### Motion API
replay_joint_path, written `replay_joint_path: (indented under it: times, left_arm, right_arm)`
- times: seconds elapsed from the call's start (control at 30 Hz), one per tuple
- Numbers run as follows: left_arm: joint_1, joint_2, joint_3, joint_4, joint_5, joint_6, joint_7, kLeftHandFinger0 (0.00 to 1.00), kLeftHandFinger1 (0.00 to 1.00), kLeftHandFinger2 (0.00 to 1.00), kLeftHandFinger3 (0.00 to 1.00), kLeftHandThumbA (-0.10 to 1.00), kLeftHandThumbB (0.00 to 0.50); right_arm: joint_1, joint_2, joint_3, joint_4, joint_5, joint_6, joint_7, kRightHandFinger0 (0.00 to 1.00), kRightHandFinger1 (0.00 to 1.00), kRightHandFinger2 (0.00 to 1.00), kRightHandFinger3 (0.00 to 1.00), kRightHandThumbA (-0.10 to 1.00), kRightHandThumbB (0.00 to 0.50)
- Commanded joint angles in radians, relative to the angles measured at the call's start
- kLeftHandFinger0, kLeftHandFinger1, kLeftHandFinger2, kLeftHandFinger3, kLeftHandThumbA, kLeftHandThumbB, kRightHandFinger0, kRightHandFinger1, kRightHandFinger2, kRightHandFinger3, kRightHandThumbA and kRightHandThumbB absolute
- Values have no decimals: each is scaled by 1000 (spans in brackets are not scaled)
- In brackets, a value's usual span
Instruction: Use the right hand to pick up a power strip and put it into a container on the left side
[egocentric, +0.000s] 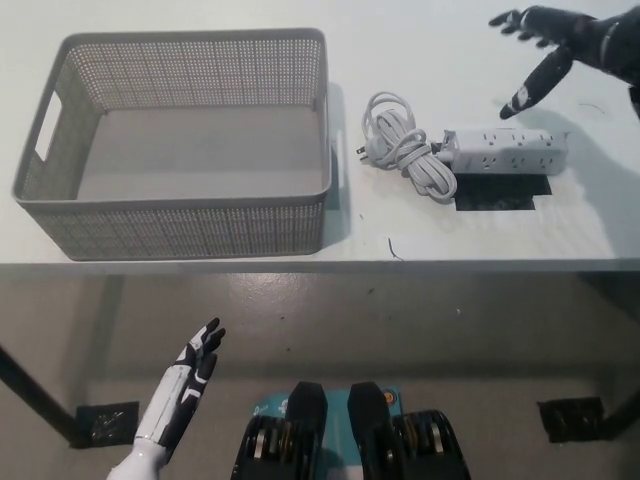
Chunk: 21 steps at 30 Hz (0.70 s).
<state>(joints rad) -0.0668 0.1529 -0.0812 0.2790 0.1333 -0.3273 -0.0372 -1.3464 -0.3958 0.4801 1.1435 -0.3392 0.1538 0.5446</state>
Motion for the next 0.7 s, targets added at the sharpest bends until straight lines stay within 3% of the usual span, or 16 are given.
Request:
replay_joint_path:
  times: [0.0, 0.03, 0.1, 0.2, 0.27, 0.3, 0.43, 0.6, 0.67]
  left_arm:
    - [-26, 36, -21, -29, 27, -95, -26, 1000, 1000, 1000, 1000, 1000, 177]
    - [-23, 39, -21, -33, 26, -94, -27, 1000, 1000, 1000, 1000, 1000, 175]
    - [-23, 42, -21, -36, 23, -93, -27, 1000, 1000, 1000, 1000, 1000, 165]
    - [-16, 44, -27, -40, 22, -99, -24, 1000, 1000, 1000, 1000, 1000, 167]
    - [-11, 46, -28, -41, 14, -106, -27, 1000, 1000, 1000, 1000, 1000, 162]
    - [-10, 46, -29, -42, 13, -106, -28, 1000, 1000, 1000, 1000, 1000, 168]
    - [-9, 46, -31, -39, 4, -113, -37, 1000, 1000, 1000, 1000, 1000, 178]
    - [-4, 49, -27, -43, -9, -126, -47, 1000, 1000, 1000, 1000, 1000, 170]
    - [2, 50, -26, -47, -10, -128, -48, 1000, 1000, 1000, 1000, 1000, 171]
  right_arm:
    - [-291, 69, 43, 228, -63, 60, 99, 1000, 1000, 1000, 1000, 1000, 403]
    - [-289, 76, 43, 236, -60, 54, 91, 1000, 1000, 1000, 1000, 1000, 402]
    - [-273, 98, 54, 255, -62, 14, 82, 1000, 1000, 1000, 1000, 1000, 333]
    - [-252, 131, 104, 286, -107, 28, 71, 1000, 1000, 1000, 1000, 1000, 379]
    - [-236, 146, 111, 301, -103, 46, 99, 1000, 1000, 1000, 1000, 1000, 350]
    - [-221, 152, 106, 306, -97, 53, 79, 1000, 1000, 1000, 1000, 1000, 312]
    - [-178, 163, 95, 315, -93, 65, 43, 1000, 1000, 1000, 1000, 1000, 298]
    - [-120, 183, 188, 318, -188, 15, -18, 1000, 1000, 1000, 1000, 1000, 392]
    - [-107, 187, 218, 318, -210, 1, -34, 1000, 1000, 1000, 1000, 1000, 385]
